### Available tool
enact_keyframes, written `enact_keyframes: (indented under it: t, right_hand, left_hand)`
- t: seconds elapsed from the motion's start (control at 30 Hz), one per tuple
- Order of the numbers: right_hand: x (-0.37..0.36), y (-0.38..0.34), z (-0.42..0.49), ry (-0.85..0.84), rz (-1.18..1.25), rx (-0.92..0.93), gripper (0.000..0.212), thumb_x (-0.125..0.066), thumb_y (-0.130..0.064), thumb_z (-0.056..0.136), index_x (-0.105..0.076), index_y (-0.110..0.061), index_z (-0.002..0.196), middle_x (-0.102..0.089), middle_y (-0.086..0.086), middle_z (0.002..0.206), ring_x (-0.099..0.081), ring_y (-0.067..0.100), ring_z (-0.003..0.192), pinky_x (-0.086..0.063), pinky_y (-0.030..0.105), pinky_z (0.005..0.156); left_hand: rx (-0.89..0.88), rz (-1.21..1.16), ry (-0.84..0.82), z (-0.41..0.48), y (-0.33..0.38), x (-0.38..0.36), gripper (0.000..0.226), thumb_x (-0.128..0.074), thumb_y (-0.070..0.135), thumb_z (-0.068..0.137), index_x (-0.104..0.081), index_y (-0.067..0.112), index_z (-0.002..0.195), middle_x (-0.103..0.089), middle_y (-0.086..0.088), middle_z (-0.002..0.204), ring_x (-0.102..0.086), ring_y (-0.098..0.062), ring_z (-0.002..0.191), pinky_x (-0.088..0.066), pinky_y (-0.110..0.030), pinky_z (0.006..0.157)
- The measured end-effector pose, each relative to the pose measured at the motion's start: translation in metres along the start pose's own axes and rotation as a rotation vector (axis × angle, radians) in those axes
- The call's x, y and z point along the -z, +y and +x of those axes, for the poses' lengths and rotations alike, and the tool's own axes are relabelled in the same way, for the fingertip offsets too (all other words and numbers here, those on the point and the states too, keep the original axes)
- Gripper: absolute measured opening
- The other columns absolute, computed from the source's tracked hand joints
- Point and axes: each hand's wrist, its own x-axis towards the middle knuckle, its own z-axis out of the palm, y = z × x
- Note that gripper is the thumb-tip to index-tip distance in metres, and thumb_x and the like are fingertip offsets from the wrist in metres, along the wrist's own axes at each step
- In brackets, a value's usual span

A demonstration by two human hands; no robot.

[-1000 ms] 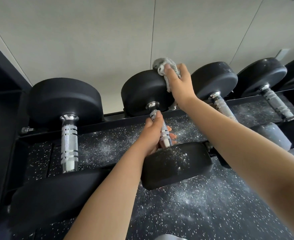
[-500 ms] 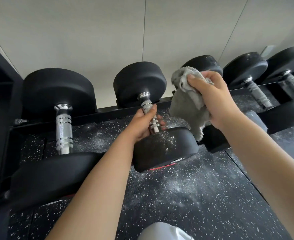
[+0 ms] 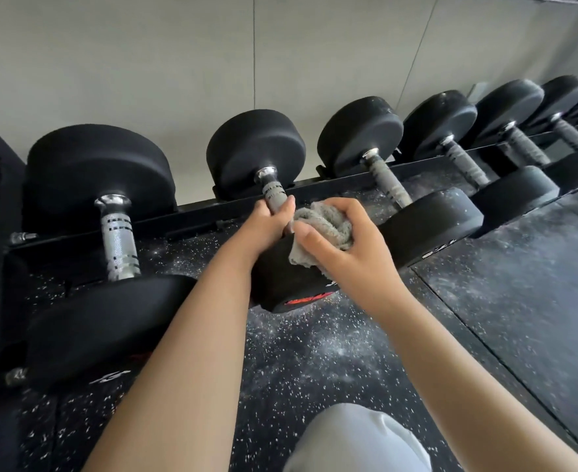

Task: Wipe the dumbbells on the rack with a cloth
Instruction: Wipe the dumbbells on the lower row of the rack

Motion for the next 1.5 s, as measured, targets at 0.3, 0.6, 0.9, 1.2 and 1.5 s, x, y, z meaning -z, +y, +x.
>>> enact_keyframes:
  t: [0.3,0.6,0.9,1.2,1.5]
  right_hand:
    - [0.001,0.012,0.002,0.135,0.236,0.046,0.012,-0.073,-0.022,0.089,-0.063,-0.021,0.095,-0.063,-0.01,0.08,-0.058,0.002,0.071,-0.049,0.019,0.067]
    - [0.01,0.027,0.016,0.157,0.344,-0.173,0.004,-0.066,-0.037,0.088,-0.067,-0.038,0.084,-0.066,-0.009,0.079,-0.061,0.014,0.075,-0.051,0.033,0.068]
    - [-0.009,0.008,0.006,0.115,-0.086,0.171,0.012,-0.064,-0.044,0.085,-0.06,-0.037,0.093,-0.066,-0.018,0.08,-0.063,0.006,0.078,-0.05,0.032,0.071]
    - [0.019,0.042,0.03,-0.058,0.622,-0.344,0.009,-0.059,-0.026,0.095,-0.063,-0.018,0.098,-0.07,0.001,0.084,-0.068,0.016,0.076,-0.053,0.033,0.07]
    - [0.012,0.017,0.015,-0.112,0.261,0.077,0.007,-0.068,-0.023,0.092,-0.063,-0.025,0.096,-0.066,-0.013,0.075,-0.058,0.014,0.067,-0.048,0.028,0.058]
  left_hand:
    - [-0.026,0.015,-0.014,-0.002,0.0,0.0,0.067,-0.043,0.057,0.094,-0.032,0.013,0.143,-0.05,-0.007,0.135,-0.05,-0.019,0.11,-0.034,-0.027,0.089]
    - [-0.011,0.089,-0.017,-0.002,0.005,0.0,0.066,-0.035,0.055,0.098,-0.026,0.009,0.145,-0.046,-0.009,0.138,-0.047,-0.019,0.114,-0.031,-0.026,0.089]
    - [0.019,0.091,-0.009,0.0,0.009,-0.005,0.066,-0.035,0.05,0.099,-0.021,0.005,0.145,-0.044,-0.013,0.139,-0.044,-0.018,0.117,-0.025,-0.025,0.087]
    - [0.012,0.101,-0.056,-0.015,0.013,-0.002,0.06,-0.035,0.051,0.099,-0.025,0.011,0.142,-0.039,0.0,0.112,-0.035,-0.004,0.074,-0.024,-0.013,0.066]
    - [0.096,0.058,-0.041,-0.003,0.012,-0.006,0.041,-0.037,0.05,0.099,-0.027,0.014,0.115,-0.04,-0.001,0.095,-0.037,-0.013,0.093,-0.021,-0.016,0.073]
